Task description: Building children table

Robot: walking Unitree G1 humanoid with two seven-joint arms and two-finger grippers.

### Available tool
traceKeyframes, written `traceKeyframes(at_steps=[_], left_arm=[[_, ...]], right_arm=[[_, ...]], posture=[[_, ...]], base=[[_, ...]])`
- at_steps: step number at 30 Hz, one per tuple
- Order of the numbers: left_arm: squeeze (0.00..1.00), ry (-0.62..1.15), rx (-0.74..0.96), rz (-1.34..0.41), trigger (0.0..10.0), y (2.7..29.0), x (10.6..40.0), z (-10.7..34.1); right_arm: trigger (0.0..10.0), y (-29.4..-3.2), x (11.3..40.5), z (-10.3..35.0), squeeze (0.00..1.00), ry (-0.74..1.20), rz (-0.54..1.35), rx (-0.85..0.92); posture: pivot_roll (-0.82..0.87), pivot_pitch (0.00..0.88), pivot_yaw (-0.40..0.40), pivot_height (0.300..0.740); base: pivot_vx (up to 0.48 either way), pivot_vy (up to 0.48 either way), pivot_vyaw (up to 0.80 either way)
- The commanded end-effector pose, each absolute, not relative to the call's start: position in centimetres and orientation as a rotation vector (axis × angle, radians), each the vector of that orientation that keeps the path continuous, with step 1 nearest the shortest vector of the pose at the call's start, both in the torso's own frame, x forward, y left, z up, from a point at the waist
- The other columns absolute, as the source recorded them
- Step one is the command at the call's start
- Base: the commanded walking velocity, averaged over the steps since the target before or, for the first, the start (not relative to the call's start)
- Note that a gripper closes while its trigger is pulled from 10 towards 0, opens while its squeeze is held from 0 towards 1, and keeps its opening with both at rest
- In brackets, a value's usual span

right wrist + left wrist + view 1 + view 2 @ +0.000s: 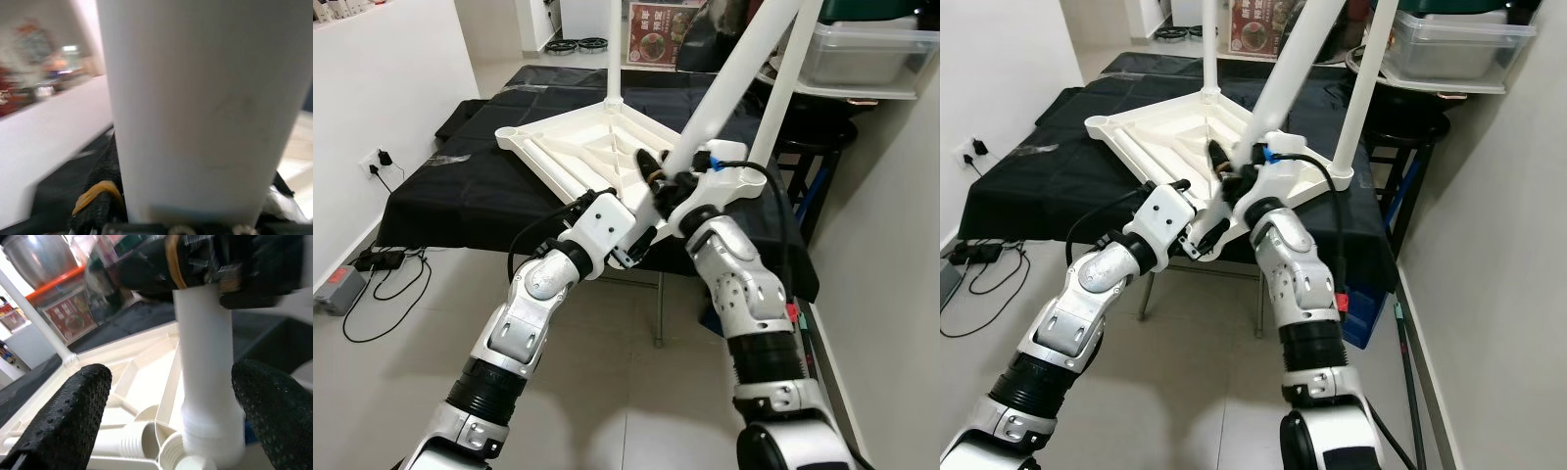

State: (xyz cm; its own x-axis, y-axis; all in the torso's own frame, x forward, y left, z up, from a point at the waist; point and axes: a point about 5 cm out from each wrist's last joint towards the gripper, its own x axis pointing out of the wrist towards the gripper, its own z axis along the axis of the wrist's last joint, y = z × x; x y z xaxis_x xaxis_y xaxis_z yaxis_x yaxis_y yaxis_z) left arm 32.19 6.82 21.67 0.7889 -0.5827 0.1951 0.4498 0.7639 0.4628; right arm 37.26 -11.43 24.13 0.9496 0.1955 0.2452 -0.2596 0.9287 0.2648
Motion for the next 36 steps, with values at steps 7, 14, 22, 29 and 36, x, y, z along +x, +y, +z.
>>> traceKeyframes(at_steps=[7, 14, 22, 29, 36], left_arm=[[0.00, -0.220, 0.200, -0.517, 10.0, 7.6, 29.9, 18.8], [0.00, -0.095, 0.071, -0.435, 10.0, 8.9, 26.0, 14.5], [0.00, -0.068, 0.032, -0.404, 10.0, 8.6, 25.5, 14.2], [0.00, -0.074, 0.044, -0.385, 10.0, 8.9, 26.0, 14.7], [0.00, 0.119, -0.031, -0.580, 10.0, 7.1, 28.0, 12.8]], right_arm=[[10.0, -14.8, 36.5, 25.8, 0.00, -0.367, 0.093, 0.216], [10.0, -13.9, 31.3, 23.1, 0.00, -0.405, 0.225, 0.143], [10.0, -15.1, 29.7, 19.7, 0.00, -0.314, 0.146, 0.124], [10.0, -16.0, 27.9, 17.5, 0.00, -0.257, 0.077, 0.045], [10.0, -17.1, 28.5, 19.3, 0.00, -0.321, -0.025, 0.003]], posture=[[0.11, 0.006, -0.059, 0.740], [0.10, 0.020, -0.057, 0.740], [0.09, 0.022, -0.056, 0.740], [0.09, 0.019, -0.050, 0.740], [0.09, 0.019, -0.057, 0.740]], base=[[0.000, 0.000, 0.00], [0.000, 0.000, 0.00], [0.000, 0.000, 0.00], [0.000, 0.000, 0.00], [0.000, 0.000, 0.00]])
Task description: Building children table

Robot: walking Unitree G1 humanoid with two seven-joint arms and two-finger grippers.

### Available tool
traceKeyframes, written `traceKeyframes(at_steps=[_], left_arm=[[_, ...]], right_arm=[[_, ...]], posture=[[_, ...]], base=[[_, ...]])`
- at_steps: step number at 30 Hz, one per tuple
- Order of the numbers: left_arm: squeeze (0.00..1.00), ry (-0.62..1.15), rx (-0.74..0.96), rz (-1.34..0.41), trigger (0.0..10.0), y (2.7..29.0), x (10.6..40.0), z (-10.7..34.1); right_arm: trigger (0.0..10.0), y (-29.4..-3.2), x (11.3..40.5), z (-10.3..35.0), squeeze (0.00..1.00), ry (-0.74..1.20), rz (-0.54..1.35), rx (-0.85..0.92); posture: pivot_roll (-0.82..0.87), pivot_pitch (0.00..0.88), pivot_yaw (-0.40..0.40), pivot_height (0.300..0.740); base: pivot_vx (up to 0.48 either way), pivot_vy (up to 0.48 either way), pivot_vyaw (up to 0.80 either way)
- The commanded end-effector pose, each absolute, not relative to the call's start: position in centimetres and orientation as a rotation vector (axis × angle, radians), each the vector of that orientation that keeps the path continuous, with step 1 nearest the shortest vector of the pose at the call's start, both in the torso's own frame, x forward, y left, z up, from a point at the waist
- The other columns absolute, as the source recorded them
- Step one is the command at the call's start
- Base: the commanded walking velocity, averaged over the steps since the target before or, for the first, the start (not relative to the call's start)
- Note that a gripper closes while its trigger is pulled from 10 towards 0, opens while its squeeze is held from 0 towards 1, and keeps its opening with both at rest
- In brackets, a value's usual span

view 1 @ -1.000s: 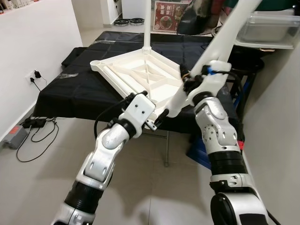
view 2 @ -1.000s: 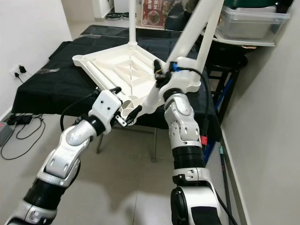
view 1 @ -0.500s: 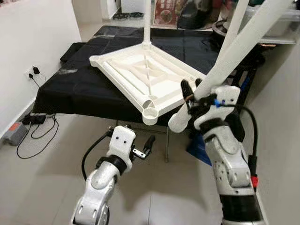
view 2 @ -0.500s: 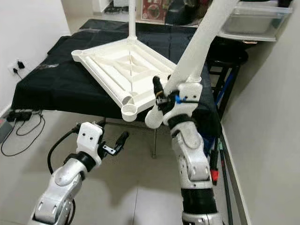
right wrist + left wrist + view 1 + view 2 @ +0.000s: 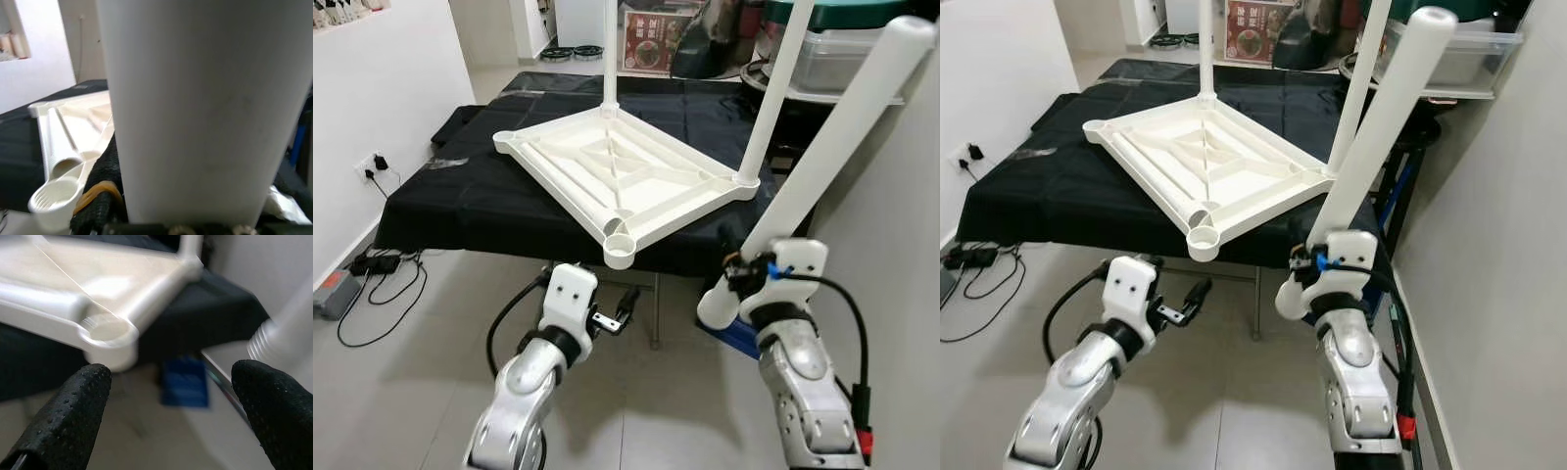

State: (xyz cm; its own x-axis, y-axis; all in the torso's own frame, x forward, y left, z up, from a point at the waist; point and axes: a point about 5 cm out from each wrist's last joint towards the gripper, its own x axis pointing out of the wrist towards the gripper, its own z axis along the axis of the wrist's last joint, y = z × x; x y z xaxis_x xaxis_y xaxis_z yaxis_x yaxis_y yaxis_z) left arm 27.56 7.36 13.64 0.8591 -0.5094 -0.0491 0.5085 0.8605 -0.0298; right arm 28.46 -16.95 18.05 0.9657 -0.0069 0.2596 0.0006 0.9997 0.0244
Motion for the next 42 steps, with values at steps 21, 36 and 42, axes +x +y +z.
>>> traceKeyframes(at_steps=[21, 36, 42], left_arm=[[0.00, 0.243, -0.180, -0.802, 10.0, 2.2, 35.4, 14.1], [0.00, 0.175, -0.062, -0.672, 10.0, 2.3, 38.5, 16.9], [0.00, 0.110, 0.021, -0.353, 10.0, 8.6, 40.3, 17.6]], right_arm=[[10.0, -23.2, 28.0, 31.1, 0.00, -0.652, -0.334, -0.060], [10.0, -23.1, 26.9, 32.7, 0.00, -0.642, -0.329, -0.066], [10.0, -23.6, 27.0, 32.6, 0.00, -0.625, -0.335, -0.074]], posture=[[0.03, 0.229, 0.051, 0.740], [0.00, 0.329, 0.088, 0.740], [0.02, 0.316, 0.072, 0.740]], base=[[0.000, 0.000, 0.00], [0.000, 0.000, 0.00], [0.000, 0.000, 0.00]])
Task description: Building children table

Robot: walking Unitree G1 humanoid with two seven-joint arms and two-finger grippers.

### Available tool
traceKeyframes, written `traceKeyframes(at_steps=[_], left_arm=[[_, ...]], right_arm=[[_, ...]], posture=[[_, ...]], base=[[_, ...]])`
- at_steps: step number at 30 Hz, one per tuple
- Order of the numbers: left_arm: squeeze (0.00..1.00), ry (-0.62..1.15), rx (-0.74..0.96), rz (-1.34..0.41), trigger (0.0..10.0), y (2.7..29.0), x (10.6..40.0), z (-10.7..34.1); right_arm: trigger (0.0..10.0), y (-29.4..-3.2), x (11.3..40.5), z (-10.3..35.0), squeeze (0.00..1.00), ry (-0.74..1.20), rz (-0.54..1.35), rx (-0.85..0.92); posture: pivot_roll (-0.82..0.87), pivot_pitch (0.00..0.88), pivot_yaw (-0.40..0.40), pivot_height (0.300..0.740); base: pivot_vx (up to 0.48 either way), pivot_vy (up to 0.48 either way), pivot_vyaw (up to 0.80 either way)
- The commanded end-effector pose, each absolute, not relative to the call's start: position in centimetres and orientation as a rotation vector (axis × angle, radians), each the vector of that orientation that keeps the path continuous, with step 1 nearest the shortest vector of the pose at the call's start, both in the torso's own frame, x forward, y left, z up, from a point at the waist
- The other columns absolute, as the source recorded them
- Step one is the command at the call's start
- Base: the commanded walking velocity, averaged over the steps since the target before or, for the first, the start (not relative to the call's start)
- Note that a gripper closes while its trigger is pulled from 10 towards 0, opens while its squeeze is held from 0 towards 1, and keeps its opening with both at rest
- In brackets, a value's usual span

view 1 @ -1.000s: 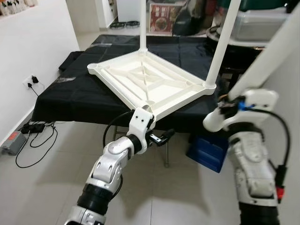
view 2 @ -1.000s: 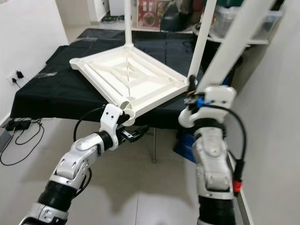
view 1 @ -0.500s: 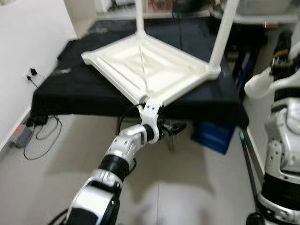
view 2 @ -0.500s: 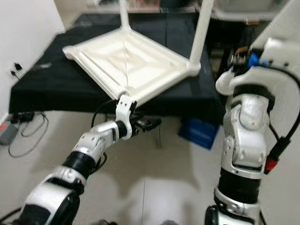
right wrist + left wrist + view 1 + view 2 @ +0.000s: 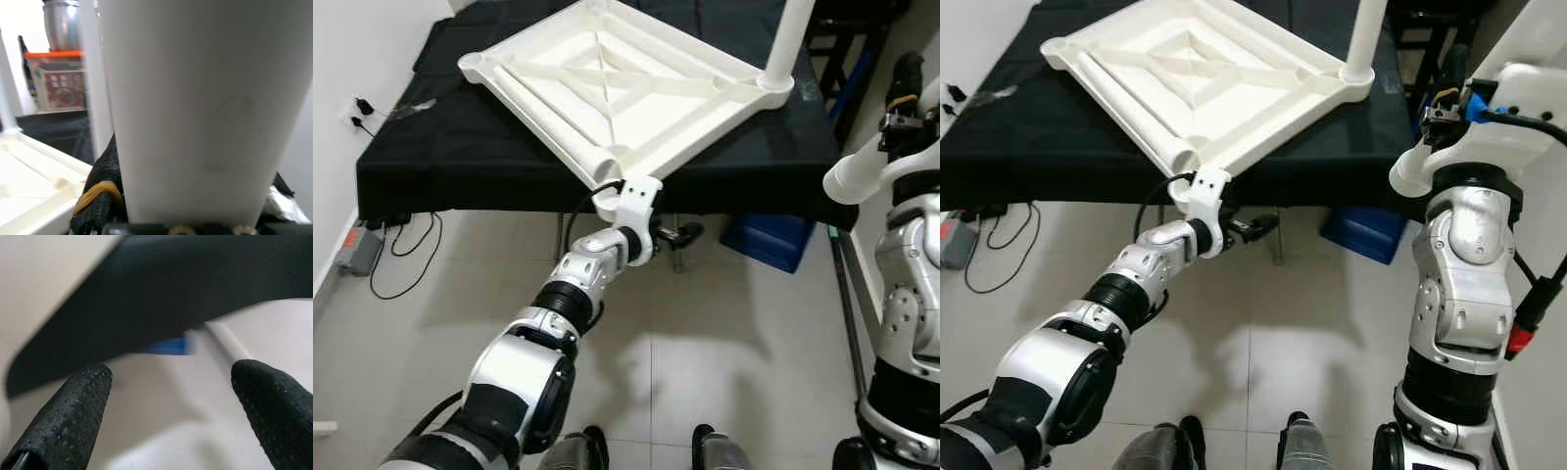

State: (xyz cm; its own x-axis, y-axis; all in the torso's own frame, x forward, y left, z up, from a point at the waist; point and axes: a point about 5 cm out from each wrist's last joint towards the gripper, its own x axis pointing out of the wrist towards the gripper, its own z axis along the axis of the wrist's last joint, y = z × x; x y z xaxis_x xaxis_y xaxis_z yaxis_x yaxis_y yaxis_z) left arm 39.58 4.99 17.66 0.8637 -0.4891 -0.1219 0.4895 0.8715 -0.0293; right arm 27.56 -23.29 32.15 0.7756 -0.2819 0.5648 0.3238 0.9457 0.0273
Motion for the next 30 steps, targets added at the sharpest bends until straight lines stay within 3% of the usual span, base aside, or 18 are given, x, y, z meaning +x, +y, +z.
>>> traceKeyframes(at_steps=[1, 2, 4, 5, 6, 7, 8, 13, 14, 17, 18, 20, 21, 23, 24, 26, 30], left_arm=[[0.00, 0.103, 0.069, -0.076, 10.0, 14.9, 40.5, 17.3], [0.00, 0.108, 0.109, 0.164, 10.0, 20.6, 39.7, 16.9], [0.00, 0.108, 0.109, 0.164, 10.0, 20.6, 39.7, 16.9], [0.00, 0.118, 0.140, 0.344, 10.0, 25.2, 38.4, 16.5], [0.00, 0.118, 0.140, 0.344, 10.0, 25.2, 38.4, 16.5], [0.00, 0.116, 0.177, 0.537, 10.0, 29.7, 36.3, 16.3], [0.00, 0.107, 0.213, 0.657, 10.0, 32.6, 34.3, 16.2], [0.00, 0.095, 0.240, 0.744, 10.0, 34.1, 32.9, 16.3], [0.00, 0.077, 0.219, 0.736, 10.0, 33.6, 32.5, 15.9], [0.00, -0.044, 0.142, 0.286, 10.0, 22.5, 34.1, 15.3], [0.00, -0.044, 0.142, 0.286, 10.0, 22.5, 34.1, 15.3], [0.00, -0.112, 0.143, 0.095, 10.0, 17.0, 33.3, 15.8], [0.00, -0.112, 0.143, 0.095, 10.0, 17.0, 33.3, 15.8], [0.00, -0.172, 0.118, -0.117, 10.0, 11.4, 30.8, 16.0], [0.00, -0.172, 0.118, -0.117, 10.0, 11.4, 30.8, 16.0], [0.00, -0.169, 0.052, -0.231, 10.0, 8.9, 28.1, 15.5], [0.00, -0.121, 0.001, -0.264, 10.0, 8.5, 25.4, 14.5]], right_arm=[[10.0, -23.9, 27.2, 32.6, 0.00, -0.623, -0.339, -0.074], [10.0, -24.1, 27.5, 32.6, 0.00, -0.616, -0.338, -0.081], [10.0, -24.1, 27.5, 32.6, 0.00, -0.616, -0.338, -0.081], [10.0, -24.3, 27.8, 32.5, 0.00, -0.610, -0.337, -0.074], [10.0, -24.3, 27.8, 32.5, 0.00, -0.610, -0.337, -0.074], [10.0, -24.2, 28.1, 32.5, 0.00, -0.603, -0.330, -0.071], [10.0, -24.0, 28.5, 32.5, 0.00, -0.594, -0.316, -0.066], [10.0, -23.8, 28.7, 32.4, 0.00, -0.589, -0.303, -0.054], [10.0, -23.4, 28.9, 32.3, 0.00, -0.585, -0.290, -0.050], [10.0, -21.4, 29.2, 31.0, 0.00, -0.534, -0.199, -0.017], [10.0, -21.4, 29.2, 31.0, 0.00, -0.534, -0.199, -0.017], [10.0, -20.1, 29.2, 29.5, 0.00, -0.486, -0.139, 0.002], [10.0, -20.1, 29.2, 29.5, 0.00, -0.486, -0.139, 0.002], [10.0, -18.0, 28.5, 25.9, 0.00, -0.390, -0.052, 0.006], [10.0, -18.0, 28.5, 25.9, 0.00, -0.390, -0.052, 0.006], [10.0, -16.4, 27.6, 22.7, 0.00, -0.305, 0.005, 0.017], [10.0, -14.6, 26.4, 18.6, 0.00, -0.196, 0.079, -0.012]], posture=[[0.03, 0.310, 0.064, 0.740], [0.06, 0.300, 0.041, 0.740], [0.06, 0.300, 0.041, 0.740], [0.07, 0.295, 0.032, 0.740], [0.07, 0.295, 0.032, 0.740], [0.07, 0.285, 0.022, 0.740], [0.07, 0.282, 0.020, 0.740], [0.07, 0.274, 0.010, 0.740], [0.08, 0.267, 0.003, 0.740], [0.07, 0.248, 0.001, 0.740], [0.07, 0.248, 0.001, 0.740], [0.06, 0.238, 0.007, 0.740], [0.06, 0.238, 0.007, 0.740], [0.07, 0.217, 0.008, 0.740], [0.07, 0.217, 0.008, 0.740], [0.07, 0.193, 0.006, 0.740], [0.08, 0.163, -0.003, 0.740]], base=[[0.000, 0.000, 0.00], [0.000, 0.000, 0.00], [0.000, 0.000, 0.00], [0.000, 0.000, 0.00], [0.000, 0.000, 0.00], [0.000, 0.000, 0.00], [0.000, 0.000, 0.00], [0.000, 0.000, 0.00], [0.000, 0.000, 0.00], [0.000, 0.000, 0.00], [0.000, 0.000, 0.00], [0.000, 0.000, 0.00], [0.000, 0.000, 0.00], [0.000, 0.000, 0.00], [0.000, 0.000, 0.00], [0.000, 0.000, 0.00], [0.000, 0.000, 0.00]])
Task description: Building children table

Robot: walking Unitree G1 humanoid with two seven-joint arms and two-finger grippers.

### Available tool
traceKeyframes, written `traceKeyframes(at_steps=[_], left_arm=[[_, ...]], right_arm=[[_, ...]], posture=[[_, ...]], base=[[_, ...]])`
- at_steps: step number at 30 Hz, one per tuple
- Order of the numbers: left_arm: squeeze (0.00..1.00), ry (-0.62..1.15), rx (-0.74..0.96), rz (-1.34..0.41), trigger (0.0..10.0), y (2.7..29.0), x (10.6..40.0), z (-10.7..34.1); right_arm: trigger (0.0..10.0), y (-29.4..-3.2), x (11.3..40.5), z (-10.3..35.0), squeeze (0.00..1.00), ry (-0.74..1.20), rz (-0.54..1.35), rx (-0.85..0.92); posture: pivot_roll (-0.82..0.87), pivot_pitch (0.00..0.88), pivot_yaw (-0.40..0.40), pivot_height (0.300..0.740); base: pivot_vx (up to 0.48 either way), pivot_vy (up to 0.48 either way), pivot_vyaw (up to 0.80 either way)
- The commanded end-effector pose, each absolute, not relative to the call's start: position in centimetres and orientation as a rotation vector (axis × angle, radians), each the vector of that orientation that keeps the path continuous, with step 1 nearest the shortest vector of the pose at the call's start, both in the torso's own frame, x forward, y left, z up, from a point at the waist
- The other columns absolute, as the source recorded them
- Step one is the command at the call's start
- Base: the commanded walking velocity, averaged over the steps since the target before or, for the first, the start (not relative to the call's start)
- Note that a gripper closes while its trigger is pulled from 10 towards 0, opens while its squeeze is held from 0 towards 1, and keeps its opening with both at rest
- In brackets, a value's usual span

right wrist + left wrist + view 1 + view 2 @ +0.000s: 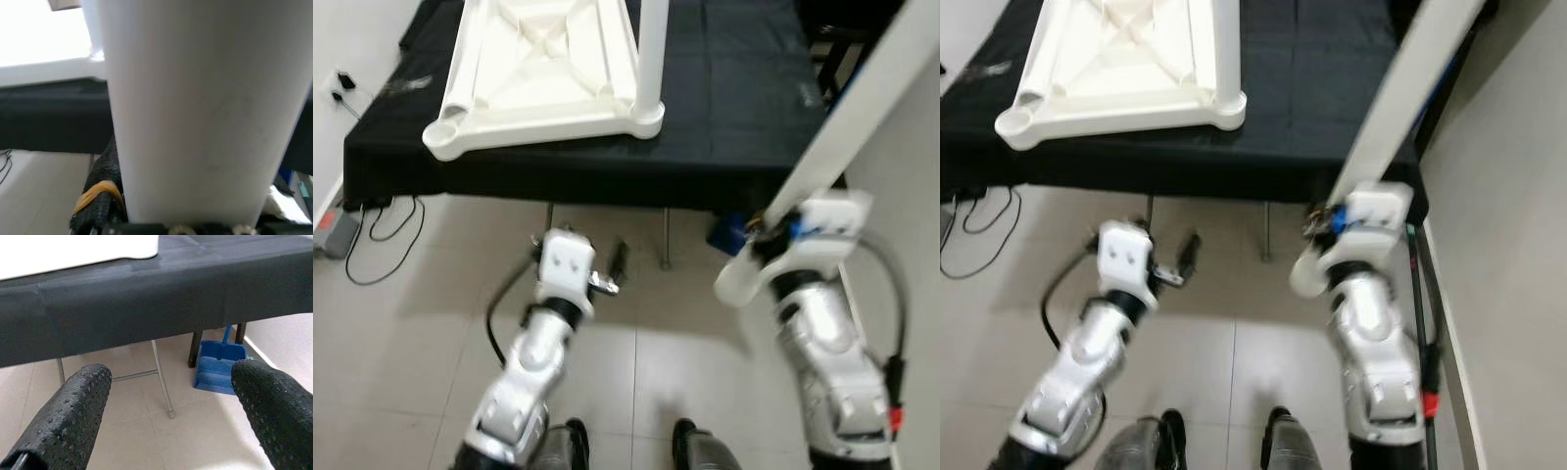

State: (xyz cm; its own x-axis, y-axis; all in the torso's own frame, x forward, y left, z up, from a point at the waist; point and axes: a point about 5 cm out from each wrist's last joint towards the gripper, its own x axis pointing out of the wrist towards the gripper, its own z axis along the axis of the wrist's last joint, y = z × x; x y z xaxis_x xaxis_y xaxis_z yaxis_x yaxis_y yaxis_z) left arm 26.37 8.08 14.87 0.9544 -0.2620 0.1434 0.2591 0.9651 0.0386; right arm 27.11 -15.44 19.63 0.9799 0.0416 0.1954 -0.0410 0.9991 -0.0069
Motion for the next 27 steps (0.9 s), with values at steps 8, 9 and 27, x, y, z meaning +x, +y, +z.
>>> traceKeyframes(at_steps=[8, 9, 27], left_arm=[[0.00, -0.075, -0.026, -0.242, 10.0, 9.5, 24.9, 13.5], [0.00, -0.075, -0.026, -0.242, 10.0, 9.5, 24.9, 13.5], [0.00, 0.019, -0.031, -0.310, 10.0, 8.2, 24.1, 12.6]], right_arm=[[10.0, -12.4, 25.1, 14.3, 0.00, -0.056, 0.192, -0.038], [10.0, -12.4, 25.1, 14.3, 0.00, -0.056, 0.192, -0.038], [10.0, -13.0, 25.2, 12.5, 0.00, -0.019, 0.154, -0.022]], posture=[[0.09, 0.113, -0.009, 0.740], [0.09, 0.113, -0.009, 0.740], [0.08, 0.074, -0.023, 0.740]], base=[[0.000, 0.038, 0.00], [0.000, 0.304, 0.00], [0.000, 0.480, 0.00]])
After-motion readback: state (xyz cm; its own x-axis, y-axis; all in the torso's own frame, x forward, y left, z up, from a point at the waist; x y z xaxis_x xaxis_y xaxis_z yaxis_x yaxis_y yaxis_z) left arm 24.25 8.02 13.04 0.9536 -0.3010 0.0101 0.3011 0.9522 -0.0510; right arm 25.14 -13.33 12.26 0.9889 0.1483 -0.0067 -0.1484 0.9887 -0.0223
